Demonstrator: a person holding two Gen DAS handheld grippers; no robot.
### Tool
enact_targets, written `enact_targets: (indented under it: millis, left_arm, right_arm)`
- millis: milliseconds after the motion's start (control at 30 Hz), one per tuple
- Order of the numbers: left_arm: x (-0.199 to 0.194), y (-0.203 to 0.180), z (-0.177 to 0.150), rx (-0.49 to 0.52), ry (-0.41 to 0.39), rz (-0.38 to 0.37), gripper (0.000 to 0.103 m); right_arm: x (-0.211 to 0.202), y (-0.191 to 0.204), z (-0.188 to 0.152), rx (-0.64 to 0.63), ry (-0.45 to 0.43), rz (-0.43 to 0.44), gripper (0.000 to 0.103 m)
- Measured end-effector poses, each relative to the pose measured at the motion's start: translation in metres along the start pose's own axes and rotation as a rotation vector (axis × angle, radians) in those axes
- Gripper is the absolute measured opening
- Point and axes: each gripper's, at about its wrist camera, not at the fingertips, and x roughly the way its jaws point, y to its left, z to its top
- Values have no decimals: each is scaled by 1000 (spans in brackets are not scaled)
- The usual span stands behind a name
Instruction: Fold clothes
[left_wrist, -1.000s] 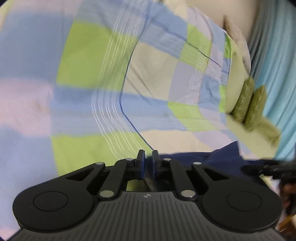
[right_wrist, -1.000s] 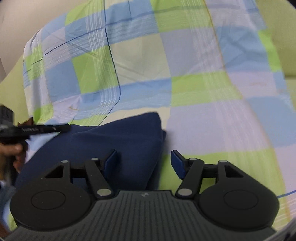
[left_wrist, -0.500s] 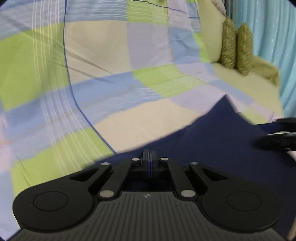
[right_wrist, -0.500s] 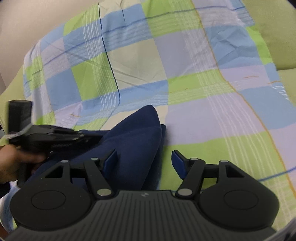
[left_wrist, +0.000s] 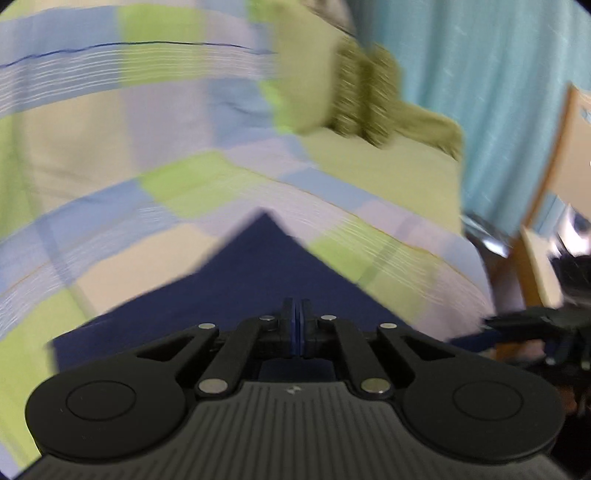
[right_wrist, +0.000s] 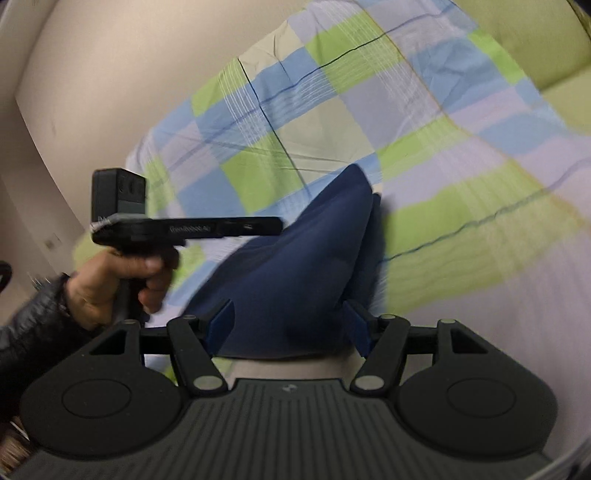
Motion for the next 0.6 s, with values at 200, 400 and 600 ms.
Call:
enact_targets:
  millis: [200,400,600]
  left_arm:
    - [8,-9,11,76,36,-17,5]
    - [19,-7,16,129,81,-3,14]
    - [39,7,11,78,134,109,15]
  right_arm:
    - [25,-41,15,166,79,124,69]
    - [71,-97,50,432,265,382,83]
    - [108,-100,62,543,521,463,96]
